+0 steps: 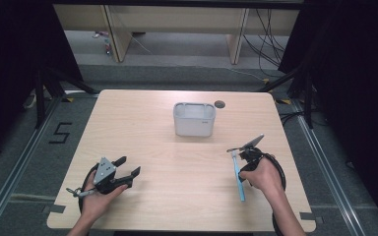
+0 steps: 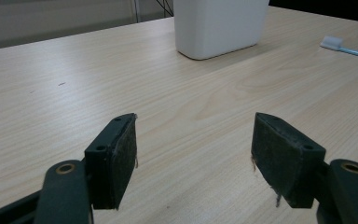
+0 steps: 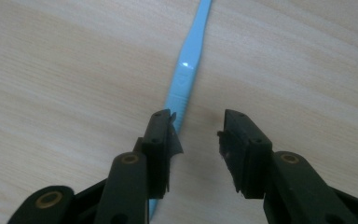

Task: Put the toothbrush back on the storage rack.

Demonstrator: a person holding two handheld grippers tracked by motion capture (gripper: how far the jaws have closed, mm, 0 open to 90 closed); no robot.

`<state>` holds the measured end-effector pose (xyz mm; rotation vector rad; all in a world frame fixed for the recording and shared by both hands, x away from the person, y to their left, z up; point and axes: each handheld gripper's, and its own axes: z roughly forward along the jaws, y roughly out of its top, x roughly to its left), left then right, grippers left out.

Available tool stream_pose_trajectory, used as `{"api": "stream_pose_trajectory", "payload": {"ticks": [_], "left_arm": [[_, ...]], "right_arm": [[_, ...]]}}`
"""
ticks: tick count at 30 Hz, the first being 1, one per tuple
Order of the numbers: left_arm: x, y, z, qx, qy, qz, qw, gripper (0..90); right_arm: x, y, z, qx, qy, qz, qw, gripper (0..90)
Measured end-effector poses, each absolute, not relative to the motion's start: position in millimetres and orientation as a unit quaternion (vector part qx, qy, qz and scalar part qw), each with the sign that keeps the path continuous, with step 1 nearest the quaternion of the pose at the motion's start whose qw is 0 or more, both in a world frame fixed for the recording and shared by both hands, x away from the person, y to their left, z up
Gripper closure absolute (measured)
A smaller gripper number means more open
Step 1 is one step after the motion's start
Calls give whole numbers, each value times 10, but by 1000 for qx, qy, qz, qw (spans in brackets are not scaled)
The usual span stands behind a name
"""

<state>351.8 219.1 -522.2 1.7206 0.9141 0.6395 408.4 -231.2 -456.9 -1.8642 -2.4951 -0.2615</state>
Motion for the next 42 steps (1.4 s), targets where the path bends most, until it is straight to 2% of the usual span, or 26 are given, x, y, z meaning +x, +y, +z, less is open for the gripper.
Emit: {"api": "stream_pose_trajectory", "payload": {"ticks": [3, 12, 14, 17, 26, 29, 30, 36, 42], "left_arm": [[3518, 2191, -5222, 717, 382, 266, 519, 307], [3518, 2193, -5222, 717, 382, 264, 520, 306], [3517, 2191, -5222, 717, 382, 265, 519, 307], [3515, 2190, -5222, 717, 382, 265, 519, 307], [3509, 2184, -5221, 719, 380, 265, 518, 308], [3509, 2182, -5222, 719, 380, 264, 518, 308], [3510, 2180, -5222, 719, 380, 264, 518, 309], [3508, 2185, -5222, 718, 381, 263, 519, 309], [3506, 2182, -5222, 720, 377, 264, 519, 308]], "right_arm": [[4101, -2276, -4567, -599, -798, -70, -3, 638], [4205, -2162, -4622, -625, -778, -67, 28, 658], [4224, -2131, -4643, -635, -769, -67, 26, 668], [4257, -2100, -4681, -647, -762, -35, -1, 673], [4300, -2090, -4711, -658, -753, -27, -3, 709], [4299, -2032, -4722, -689, -724, -33, 11, 727], [4313, -2066, -4735, -670, -741, -33, -1, 740], [4342, -2009, -4715, -678, -735, -3, -7, 780], [4343, -2049, -4736, -674, -738, -23, 9, 790]]}}
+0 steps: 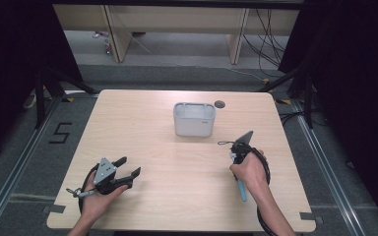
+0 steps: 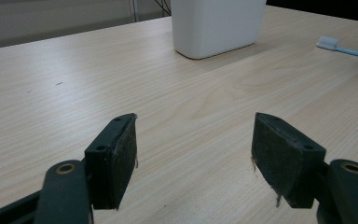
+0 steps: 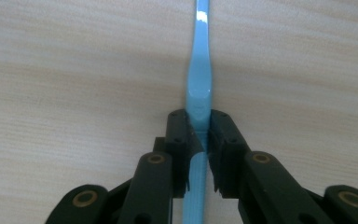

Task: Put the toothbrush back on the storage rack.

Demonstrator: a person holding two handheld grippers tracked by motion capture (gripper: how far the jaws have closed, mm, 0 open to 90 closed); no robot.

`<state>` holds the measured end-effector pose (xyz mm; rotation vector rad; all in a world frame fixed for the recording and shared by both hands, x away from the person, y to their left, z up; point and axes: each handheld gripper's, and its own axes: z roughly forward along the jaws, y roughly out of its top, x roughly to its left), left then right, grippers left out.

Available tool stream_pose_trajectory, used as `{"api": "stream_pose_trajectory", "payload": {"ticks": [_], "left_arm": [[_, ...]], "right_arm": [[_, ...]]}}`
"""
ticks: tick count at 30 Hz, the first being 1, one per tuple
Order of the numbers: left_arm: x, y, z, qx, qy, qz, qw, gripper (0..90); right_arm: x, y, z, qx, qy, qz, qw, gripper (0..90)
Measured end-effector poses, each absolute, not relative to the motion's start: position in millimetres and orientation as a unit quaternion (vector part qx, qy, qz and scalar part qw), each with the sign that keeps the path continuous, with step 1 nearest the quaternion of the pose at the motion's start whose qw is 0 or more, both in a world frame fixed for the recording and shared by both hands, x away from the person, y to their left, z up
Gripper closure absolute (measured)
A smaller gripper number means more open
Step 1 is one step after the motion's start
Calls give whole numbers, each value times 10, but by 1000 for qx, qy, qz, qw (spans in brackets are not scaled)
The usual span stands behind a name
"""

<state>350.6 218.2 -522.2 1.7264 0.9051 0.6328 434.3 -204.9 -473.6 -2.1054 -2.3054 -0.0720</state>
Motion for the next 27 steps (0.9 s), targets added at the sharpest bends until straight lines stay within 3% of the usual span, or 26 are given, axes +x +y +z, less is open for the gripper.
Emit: {"api": "stream_pose_trajectory", "payload": {"ticks": [27], "left_arm": [[3501, 2180, -5222, 720, 379, 264, 518, 309]], "right_arm": [[4172, -2189, -4426, -646, -749, -143, -38, 791]]}}
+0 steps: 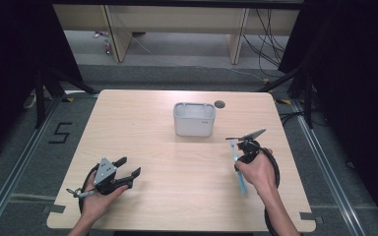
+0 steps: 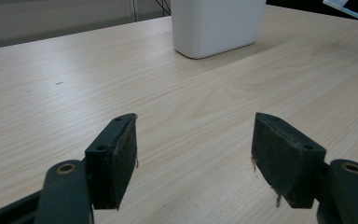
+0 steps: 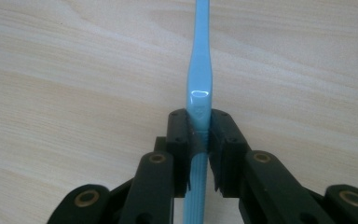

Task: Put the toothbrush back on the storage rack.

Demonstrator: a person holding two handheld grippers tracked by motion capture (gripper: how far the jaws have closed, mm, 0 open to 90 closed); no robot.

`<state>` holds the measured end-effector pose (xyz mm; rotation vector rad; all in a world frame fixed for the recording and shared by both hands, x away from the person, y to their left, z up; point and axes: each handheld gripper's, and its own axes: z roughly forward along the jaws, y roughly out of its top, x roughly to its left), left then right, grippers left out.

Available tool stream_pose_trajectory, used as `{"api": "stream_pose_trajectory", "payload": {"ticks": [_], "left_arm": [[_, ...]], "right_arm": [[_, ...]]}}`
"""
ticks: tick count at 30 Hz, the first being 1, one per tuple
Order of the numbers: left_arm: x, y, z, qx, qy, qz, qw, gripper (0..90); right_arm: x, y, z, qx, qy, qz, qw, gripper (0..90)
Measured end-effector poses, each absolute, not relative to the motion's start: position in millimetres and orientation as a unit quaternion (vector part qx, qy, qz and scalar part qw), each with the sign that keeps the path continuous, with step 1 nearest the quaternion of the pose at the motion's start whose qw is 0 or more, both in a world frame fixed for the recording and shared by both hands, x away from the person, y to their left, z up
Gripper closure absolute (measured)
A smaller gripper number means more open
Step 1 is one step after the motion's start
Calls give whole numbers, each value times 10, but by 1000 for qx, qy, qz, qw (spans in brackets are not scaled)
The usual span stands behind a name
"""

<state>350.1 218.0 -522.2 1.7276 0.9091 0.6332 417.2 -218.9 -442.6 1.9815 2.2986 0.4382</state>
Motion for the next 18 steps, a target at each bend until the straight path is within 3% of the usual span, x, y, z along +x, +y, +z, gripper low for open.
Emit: {"api": "stream_pose_trajectory", "payload": {"ticks": [18], "left_arm": [[3499, 2179, -5221, 719, 380, 264, 518, 311]], "right_arm": [[4084, -2281, -4331, 602, 755, 239, 103, 790]]}}
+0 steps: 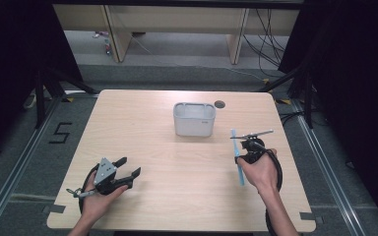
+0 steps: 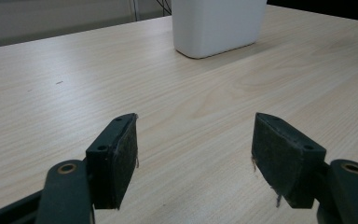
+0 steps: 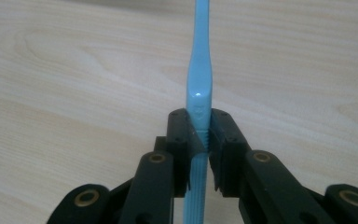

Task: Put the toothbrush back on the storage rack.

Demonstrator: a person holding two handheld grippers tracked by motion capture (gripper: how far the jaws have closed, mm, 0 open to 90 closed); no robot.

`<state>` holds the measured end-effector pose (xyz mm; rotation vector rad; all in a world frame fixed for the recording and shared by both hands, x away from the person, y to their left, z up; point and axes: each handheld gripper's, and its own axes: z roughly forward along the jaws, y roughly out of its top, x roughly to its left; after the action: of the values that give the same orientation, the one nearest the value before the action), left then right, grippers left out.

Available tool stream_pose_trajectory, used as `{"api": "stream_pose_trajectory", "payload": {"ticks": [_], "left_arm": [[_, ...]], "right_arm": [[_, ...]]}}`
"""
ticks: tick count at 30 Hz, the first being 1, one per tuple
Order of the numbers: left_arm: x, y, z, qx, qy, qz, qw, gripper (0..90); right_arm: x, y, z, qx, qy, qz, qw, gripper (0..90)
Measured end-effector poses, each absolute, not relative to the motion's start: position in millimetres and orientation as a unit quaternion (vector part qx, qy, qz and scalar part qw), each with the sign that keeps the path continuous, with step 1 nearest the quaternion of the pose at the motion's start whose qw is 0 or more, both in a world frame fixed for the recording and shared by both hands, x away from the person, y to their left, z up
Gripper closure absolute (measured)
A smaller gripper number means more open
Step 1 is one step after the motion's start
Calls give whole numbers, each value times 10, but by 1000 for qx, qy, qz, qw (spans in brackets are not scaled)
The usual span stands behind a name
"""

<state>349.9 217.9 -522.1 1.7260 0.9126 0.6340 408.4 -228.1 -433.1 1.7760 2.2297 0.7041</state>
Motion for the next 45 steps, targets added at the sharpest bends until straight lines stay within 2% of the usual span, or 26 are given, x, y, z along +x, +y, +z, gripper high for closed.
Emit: {"api": "stream_pose_trajectory", "payload": {"ticks": [6, 9, 10, 13, 21, 24, 33, 38, 39, 45], "left_arm": [[3496, 2176, -5221, 719, 381, 264, 518, 311], [3497, 2177, -5221, 719, 381, 263, 518, 311], [3497, 2177, -5221, 719, 381, 263, 519, 311], [3496, 2178, -5221, 719, 381, 263, 519, 311], [3495, 2176, -5221, 719, 381, 263, 519, 311], [3493, 2174, -5221, 719, 381, 263, 519, 310], [3492, 2174, -5221, 718, 382, 263, 519, 310], [3491, 2175, -5221, 718, 382, 263, 519, 310], [3491, 2175, -5222, 718, 382, 263, 520, 310], [3491, 2174, -5221, 718, 382, 263, 519, 310]], "right_arm": [[4056, -2265, -4332, 608, 736, 275, 113, 790], [4076, -2317, -4349, 583, 752, 276, 137, 790], [4067, -2310, -4340, 585, 748, 286, 129, 790], [4047, -2292, -4344, 588, 735, 304, 147, 790], [4006, -2283, -4335, 586, 720, 338, 153, 790], [4030, -2325, -4351, 560, 729, 349, 181, 790], [3995, -2299, -4370, 552, 720, 374, 191, 790], [3992, -2308, -4368, 535, 721, 384, 214, 790], [3996, -2309, -4374, 531, 720, 383, 230, 790], [3985, -2317, -4359, 518, 712, 404, 249, 790]]}}
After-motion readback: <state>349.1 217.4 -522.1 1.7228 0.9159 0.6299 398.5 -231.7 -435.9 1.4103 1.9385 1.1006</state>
